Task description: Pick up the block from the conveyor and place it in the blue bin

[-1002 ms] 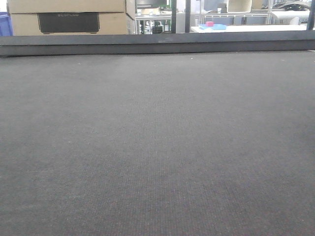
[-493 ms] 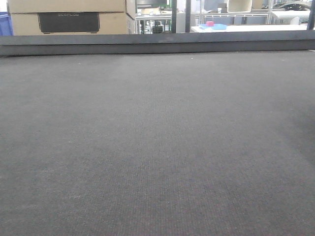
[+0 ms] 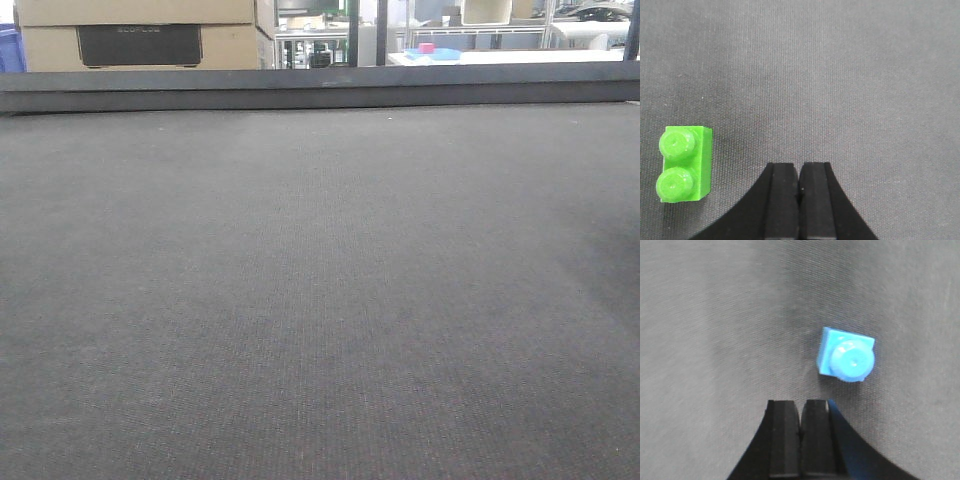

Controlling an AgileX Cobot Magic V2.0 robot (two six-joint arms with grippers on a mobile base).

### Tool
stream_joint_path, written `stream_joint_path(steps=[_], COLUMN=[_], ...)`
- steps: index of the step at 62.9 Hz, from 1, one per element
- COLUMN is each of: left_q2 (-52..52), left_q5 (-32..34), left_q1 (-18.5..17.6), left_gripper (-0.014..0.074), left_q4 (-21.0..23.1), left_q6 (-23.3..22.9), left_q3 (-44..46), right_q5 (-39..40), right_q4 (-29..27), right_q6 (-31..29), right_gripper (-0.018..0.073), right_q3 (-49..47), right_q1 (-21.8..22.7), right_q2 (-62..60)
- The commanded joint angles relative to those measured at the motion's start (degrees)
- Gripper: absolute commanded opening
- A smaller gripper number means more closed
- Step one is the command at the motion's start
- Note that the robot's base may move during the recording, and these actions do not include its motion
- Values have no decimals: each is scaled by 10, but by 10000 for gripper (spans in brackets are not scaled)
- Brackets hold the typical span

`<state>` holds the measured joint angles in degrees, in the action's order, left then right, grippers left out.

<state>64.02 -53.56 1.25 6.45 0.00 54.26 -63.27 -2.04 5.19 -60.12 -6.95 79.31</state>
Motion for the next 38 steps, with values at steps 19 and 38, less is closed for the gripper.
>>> stream_joint_path(steps=[19, 38], left_q2=[-1, -1], left_q5=[11, 24], left_q1=[2, 2], left_gripper=[-111, -111], left_q4=[-1, -1], left_q6=[0, 0], left_q3=[1, 1], right_q5=[23, 46], right_q4=[11, -11], right_q6=[24, 24], right_gripper=[368, 368], right_q3=[-4, -4], right_q1=[51, 68], right_q2=[36, 97])
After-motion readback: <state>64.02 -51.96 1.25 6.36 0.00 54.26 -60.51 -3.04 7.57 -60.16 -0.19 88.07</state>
